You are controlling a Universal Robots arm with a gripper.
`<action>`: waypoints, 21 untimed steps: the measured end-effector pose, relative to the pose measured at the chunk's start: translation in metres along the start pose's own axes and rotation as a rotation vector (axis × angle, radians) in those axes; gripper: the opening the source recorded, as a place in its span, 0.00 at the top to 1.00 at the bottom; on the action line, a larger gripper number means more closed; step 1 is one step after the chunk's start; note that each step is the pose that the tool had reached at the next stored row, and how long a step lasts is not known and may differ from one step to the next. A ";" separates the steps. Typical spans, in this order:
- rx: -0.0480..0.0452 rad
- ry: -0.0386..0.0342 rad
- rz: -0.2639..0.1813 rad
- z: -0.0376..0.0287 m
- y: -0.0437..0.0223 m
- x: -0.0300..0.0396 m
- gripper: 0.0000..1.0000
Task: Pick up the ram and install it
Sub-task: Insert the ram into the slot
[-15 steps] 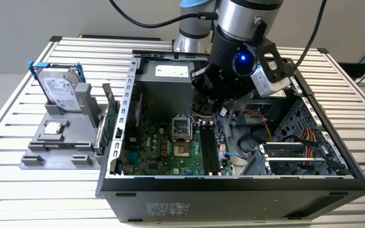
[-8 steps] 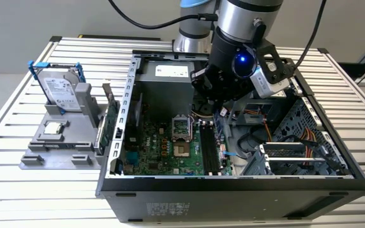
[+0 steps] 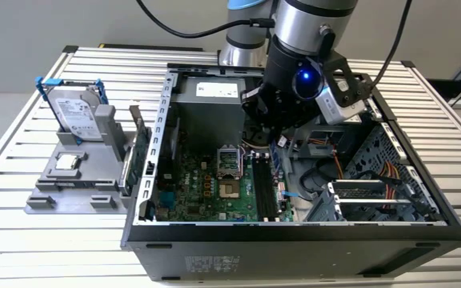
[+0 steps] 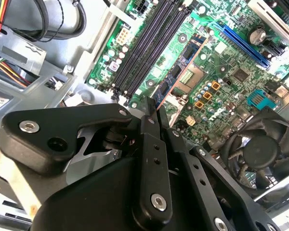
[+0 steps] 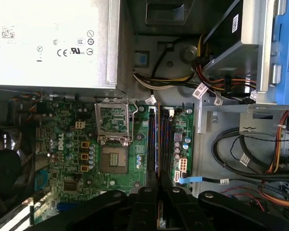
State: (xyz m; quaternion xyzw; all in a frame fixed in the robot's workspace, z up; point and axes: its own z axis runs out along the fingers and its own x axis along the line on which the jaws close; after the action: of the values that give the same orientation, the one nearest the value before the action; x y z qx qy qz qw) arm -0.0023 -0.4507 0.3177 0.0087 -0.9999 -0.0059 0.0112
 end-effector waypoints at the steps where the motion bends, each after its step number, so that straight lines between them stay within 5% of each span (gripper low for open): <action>1: 0.0000 0.0000 0.000 0.0007 0.0000 0.0000 1.00; 6: -0.0001 -0.0001 0.017 0.0038 0.0000 -0.0001 1.00; 15: -0.0023 -0.0013 0.117 0.0107 -0.0001 -0.0003 1.00; 21: -0.0028 -0.0020 0.120 0.0117 -0.0001 -0.0004 1.00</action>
State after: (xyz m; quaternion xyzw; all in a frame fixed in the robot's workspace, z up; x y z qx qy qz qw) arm -0.0022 -0.4507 0.3059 -0.0511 -0.9986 -0.0066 0.0106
